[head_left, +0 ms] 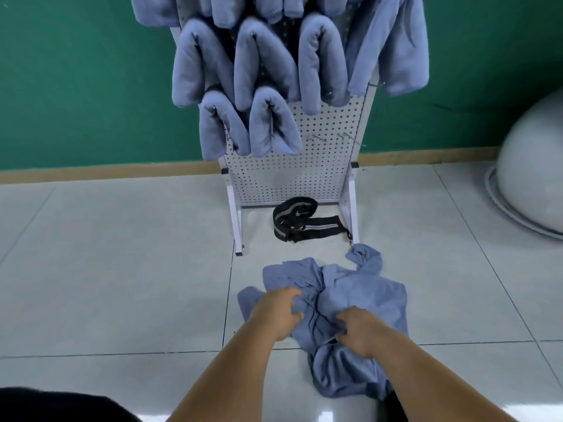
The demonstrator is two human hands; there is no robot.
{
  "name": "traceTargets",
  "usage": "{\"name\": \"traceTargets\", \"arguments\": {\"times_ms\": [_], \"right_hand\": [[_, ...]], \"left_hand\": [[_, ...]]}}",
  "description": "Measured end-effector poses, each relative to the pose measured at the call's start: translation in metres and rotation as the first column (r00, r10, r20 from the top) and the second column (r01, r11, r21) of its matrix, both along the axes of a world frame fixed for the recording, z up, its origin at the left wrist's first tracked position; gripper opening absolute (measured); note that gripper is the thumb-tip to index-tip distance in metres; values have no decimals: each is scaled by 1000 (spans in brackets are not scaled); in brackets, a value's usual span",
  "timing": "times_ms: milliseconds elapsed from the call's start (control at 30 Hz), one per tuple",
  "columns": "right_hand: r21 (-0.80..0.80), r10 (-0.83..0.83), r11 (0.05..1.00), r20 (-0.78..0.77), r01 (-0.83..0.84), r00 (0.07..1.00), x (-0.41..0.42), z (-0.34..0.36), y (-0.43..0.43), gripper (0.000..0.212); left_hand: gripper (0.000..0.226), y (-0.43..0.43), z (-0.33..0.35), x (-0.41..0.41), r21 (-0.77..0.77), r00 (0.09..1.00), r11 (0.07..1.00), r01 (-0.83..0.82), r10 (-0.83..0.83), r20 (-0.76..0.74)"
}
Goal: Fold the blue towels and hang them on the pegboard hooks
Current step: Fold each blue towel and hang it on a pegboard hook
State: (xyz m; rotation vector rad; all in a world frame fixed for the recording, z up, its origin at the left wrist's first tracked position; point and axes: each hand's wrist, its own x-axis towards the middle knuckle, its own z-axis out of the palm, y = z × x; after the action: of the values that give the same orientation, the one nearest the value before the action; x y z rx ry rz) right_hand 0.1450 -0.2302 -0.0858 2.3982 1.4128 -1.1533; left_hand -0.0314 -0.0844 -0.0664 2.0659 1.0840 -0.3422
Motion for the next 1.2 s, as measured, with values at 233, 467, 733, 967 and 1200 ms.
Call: {"name": "traceTargets", "arguments": {"times_ms": [233,467,733,967,1200], "right_hand": [[424,-278,853,-125,304,952,3,53,21,18],[542,-318,589,-526,599,789,-1,152,42,18],[647,-118,627,-472,434,873,15,262,55,22],[649,27,685,-475,329,880,29,340,49,50],[632,93,738,-443,237,892,31,336,52,28]], "left_hand": [[52,6,37,10,22,990,998,-65,61,127],[47,33,119,43,-82,876,985,-150,171,452],[23,56,233,42,-115,773,989,-96,147,618],[28,55,321,35,-10,627,1000,2,7,779],[27,47,312,30,7,629,1000,-28,12,778]]}}
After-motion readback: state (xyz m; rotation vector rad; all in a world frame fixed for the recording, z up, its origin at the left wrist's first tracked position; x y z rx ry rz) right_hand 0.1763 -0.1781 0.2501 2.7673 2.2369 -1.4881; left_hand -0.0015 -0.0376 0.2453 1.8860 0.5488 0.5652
